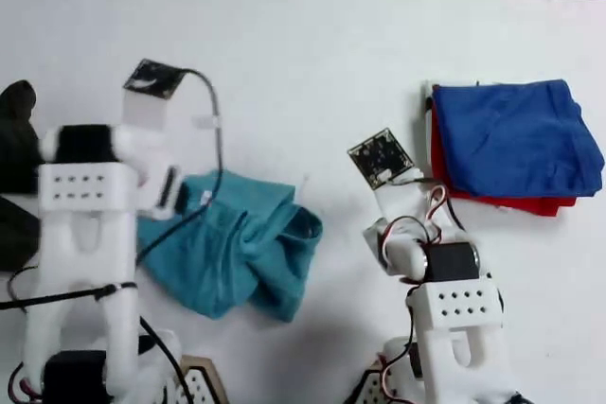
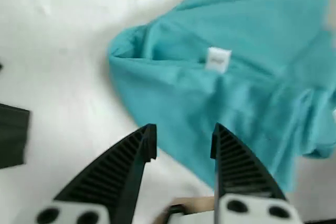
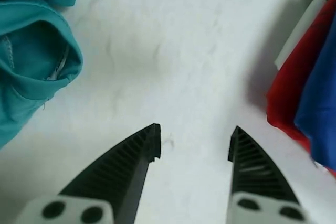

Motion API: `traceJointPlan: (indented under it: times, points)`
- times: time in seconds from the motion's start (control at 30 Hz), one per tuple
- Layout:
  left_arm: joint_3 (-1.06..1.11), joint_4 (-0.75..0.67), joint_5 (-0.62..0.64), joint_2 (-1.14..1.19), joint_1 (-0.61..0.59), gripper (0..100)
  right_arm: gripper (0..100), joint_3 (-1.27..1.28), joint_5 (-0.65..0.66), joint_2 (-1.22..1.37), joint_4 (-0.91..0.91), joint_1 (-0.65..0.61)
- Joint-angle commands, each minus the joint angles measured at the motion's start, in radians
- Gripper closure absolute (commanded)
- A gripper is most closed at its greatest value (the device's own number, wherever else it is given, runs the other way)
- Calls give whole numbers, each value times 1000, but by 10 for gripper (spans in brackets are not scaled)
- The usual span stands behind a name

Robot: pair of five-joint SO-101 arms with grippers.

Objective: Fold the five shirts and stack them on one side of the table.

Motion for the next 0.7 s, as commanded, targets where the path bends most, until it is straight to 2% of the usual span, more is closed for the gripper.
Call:
traceJointPlan:
  times: [0.0,0.1,0.2,0.4,0.67]
  points:
    - [-1,-21,262,-2,107,808,783,-5,-5,-15,12,2]
    - [2,-51,385,-2,170,808,783,-3,-5,-18,27,2]
    - [5,-104,431,-2,227,808,783,-3,-5,-18,27,4]
    - [-4,-149,453,75,301,773,783,-3,-5,-15,27,4]
    - [-84,-64,448,235,305,760,783,-3,-5,-19,36,4]
